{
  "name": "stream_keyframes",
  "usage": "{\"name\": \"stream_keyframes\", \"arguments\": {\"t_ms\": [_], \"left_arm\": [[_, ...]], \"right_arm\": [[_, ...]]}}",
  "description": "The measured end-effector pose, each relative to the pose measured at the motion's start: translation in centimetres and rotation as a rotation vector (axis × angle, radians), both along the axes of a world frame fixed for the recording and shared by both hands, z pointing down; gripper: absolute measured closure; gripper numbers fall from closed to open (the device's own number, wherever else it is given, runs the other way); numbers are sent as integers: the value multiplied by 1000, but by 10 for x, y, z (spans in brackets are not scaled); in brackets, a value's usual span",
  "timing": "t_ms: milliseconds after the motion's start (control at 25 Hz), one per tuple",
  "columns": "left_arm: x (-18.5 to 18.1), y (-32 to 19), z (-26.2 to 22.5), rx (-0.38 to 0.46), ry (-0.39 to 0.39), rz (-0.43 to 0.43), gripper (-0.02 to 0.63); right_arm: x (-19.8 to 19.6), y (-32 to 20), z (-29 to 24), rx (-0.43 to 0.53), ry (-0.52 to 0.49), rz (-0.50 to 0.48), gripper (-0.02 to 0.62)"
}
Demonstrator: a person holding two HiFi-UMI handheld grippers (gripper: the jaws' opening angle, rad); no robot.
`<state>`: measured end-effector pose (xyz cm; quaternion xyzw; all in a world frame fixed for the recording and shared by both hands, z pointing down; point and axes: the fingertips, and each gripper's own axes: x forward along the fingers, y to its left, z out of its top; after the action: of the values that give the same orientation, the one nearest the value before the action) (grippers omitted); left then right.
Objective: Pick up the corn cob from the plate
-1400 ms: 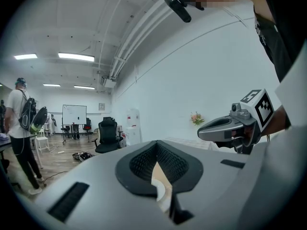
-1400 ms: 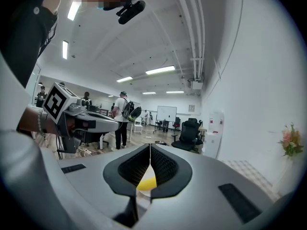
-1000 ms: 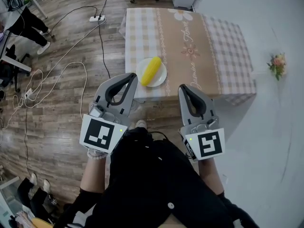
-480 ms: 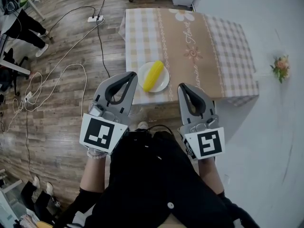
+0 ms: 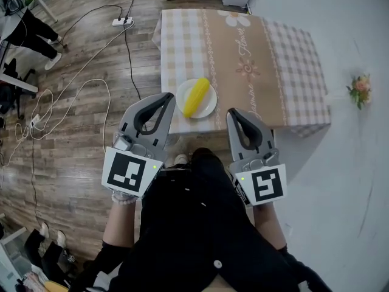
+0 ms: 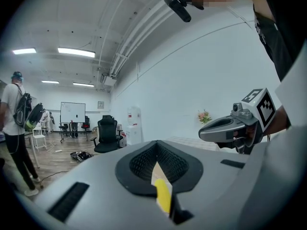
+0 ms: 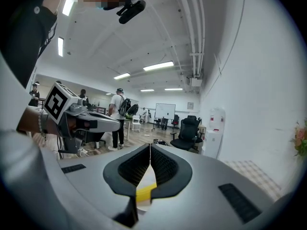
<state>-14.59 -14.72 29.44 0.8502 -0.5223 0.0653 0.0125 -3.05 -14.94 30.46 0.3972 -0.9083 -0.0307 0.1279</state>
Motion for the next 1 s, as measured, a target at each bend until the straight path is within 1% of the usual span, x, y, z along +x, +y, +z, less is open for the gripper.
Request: {"name": "stream_keyframes", "arguments": {"t_ms": [160,320,600,840,1000], "left_arm": [[-3,-5,-1,3,1,-24,594],[-5,-9,-5,-5,26,-60,594],[-14,-22,-13,14,6,-131,594],[-14,-25,-17,36,-13,-148,593],[-8,-26,-19,8,0,-154,594]], "right_arm": [[-3,-7,-3,3,-5,-23,554],[-3,-18,-5,5,-8,-49,554],[-2,-36,-11,9,-13,-99,554],[-5,-44,-15,14,-15,-134,554],[-9,-47,-18,19,-21,-150,554]]}}
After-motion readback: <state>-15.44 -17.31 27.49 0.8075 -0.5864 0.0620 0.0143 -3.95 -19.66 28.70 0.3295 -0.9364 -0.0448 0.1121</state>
